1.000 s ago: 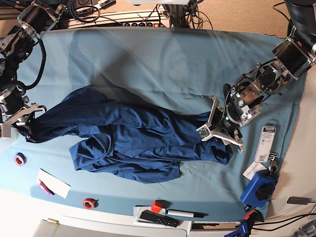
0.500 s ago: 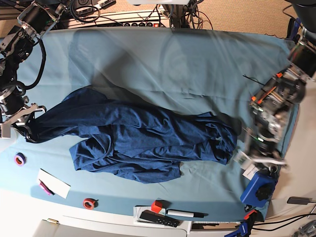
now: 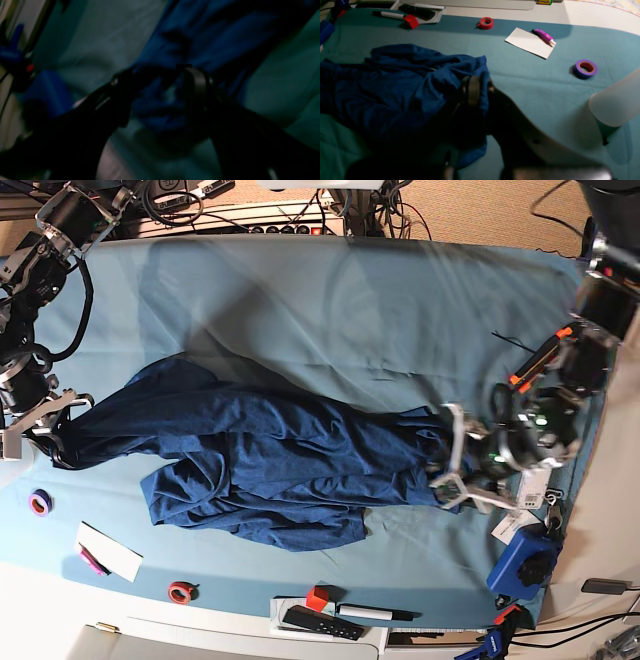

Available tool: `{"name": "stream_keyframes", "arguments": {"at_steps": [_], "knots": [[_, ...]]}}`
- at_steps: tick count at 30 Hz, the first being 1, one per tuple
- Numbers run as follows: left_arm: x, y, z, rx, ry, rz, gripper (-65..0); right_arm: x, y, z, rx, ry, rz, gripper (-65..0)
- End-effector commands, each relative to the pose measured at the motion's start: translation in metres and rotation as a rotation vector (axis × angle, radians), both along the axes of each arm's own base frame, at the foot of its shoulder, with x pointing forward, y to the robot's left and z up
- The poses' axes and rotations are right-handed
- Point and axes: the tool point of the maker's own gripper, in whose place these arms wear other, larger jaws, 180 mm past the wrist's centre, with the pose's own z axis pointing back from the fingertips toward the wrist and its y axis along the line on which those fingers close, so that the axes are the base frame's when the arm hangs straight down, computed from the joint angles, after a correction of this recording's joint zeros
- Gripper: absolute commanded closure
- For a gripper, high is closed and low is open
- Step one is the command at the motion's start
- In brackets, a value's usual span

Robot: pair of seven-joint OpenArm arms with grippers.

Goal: Layout the t-shirt on the table in an organized manner, then fold the t-shirt properly
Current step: 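Hold the t-shirt edge with the left gripper, right gripper holding the other end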

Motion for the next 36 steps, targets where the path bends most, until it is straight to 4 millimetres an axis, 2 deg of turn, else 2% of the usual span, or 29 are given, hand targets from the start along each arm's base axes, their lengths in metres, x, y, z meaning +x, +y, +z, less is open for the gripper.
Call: {"name": "stream_keyframes", "arguments": {"at_steps": [1, 6, 12, 17, 20, 26, 33, 36], "knots": [[0.010, 0.001, 0.011, 0.003, -0.044, 0.001, -32.2, 0.004, -0.003, 0.020, -0.022, -0.061, 0.006, 0.0], [0.012, 0.006, -0.023, 0.035, 0.014, 0.029, -32.1, 0.004, -0.003, 0.020, -0.023, -0.061, 0.006, 0.0], [0.009, 0.026, -0.052, 0.044, 0.100, 0.073, -32.0, 0.004, -0.003, 0.020, -0.023, -0.063, 0.006, 0.0], [0.006, 0.022, -0.054, -0.011, 0.134, 0.080, -32.0, 0.004, -0.003, 0.020, -0.023, -0.062, 0.006, 0.0], [-0.007, 0.019, -0.059, 0.013, 0.179, 0.005, -32.0, 0.004, -0.003, 0.020, -0.024, -0.060, 0.006, 0.0], [-0.021, 0.013, -0.064, -0.028, 0.230, -0.037, -31.9, 0.004, -0.003, 0.020, -0.023, -0.063, 0.006, 0.0], [-0.019, 0.011, -0.060, -0.045, 0.220, -0.045, -31.9, 0.004, -0.003, 0.020, -0.024, -0.062, 0.006, 0.0], [-0.019, 0.011, -0.059, -0.044, 0.220, -0.044, -26.9, 0.004, -0.003, 0.020, -0.023, -0.062, 0.006, 0.0]]}}
